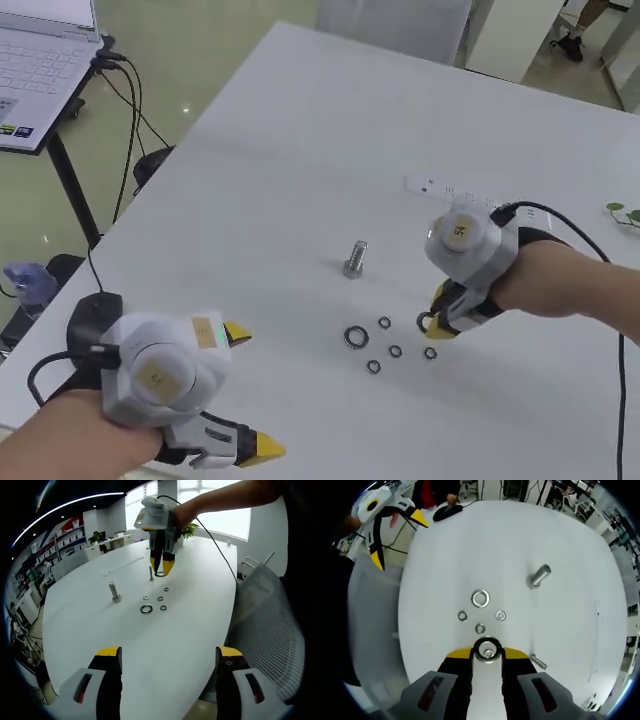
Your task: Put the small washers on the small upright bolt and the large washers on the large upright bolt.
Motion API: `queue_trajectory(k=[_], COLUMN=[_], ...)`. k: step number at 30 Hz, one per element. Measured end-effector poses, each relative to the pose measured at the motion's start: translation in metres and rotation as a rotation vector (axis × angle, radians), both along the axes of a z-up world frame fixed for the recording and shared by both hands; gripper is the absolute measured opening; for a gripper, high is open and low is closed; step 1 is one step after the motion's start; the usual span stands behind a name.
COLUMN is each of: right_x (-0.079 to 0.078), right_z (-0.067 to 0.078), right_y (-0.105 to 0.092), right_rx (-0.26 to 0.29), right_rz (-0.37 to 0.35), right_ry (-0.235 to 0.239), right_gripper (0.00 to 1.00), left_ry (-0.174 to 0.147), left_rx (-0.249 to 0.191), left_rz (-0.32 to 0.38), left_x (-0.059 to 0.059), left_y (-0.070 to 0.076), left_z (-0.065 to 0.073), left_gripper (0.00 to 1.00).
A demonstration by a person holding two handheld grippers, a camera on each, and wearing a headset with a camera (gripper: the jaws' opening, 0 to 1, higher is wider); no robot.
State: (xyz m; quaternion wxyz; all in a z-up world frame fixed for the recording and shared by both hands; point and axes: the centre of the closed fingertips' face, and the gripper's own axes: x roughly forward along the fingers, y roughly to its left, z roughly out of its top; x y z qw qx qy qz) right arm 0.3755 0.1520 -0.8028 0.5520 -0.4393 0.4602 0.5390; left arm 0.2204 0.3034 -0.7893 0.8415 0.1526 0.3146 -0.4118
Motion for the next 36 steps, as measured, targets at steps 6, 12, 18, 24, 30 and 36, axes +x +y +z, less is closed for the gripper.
queue_trajectory(k=[6,12,18,24,30,36], right_x=[0.014,0.031,0.040,0.052,0.065,0.074], right_z=[0.007,0.017,0.024,0.023,0.023,0.017], right_y=[0.011,0.025,0.039,0.049,0.062,0.071], right_rx=[0.002,0.010,0.016,0.019,0.028,0.029], right_rz=[0.007,0.012,0.022,0.031,0.027,0.015], right_ry=[-0.012,-0.029,-0.044,-0.046,-0.060,-0.062], right_gripper=[0.21,0.21,0.21,0.21,0.21,0.21], left_ry=[0.007,0.009,0.012,0.018,0.016,0.018], left_rx=[-0.001,-0.007,-0.009,-0.015,-0.031,-0.017], left_rz=[0.000,0.009,0.016,0.017,0.026,0.027], left_x=[0.001,0.003,0.007,0.008,0.010,0.014], left_y=[0.000,0.002,0.004,0.003,0.003,0.005], left_z=[-0.003,-0.005,-0.007,-0.009,-0.009,-0.013], left_gripper=[0.76,0.76,0.76,0.75,0.75,0.75])
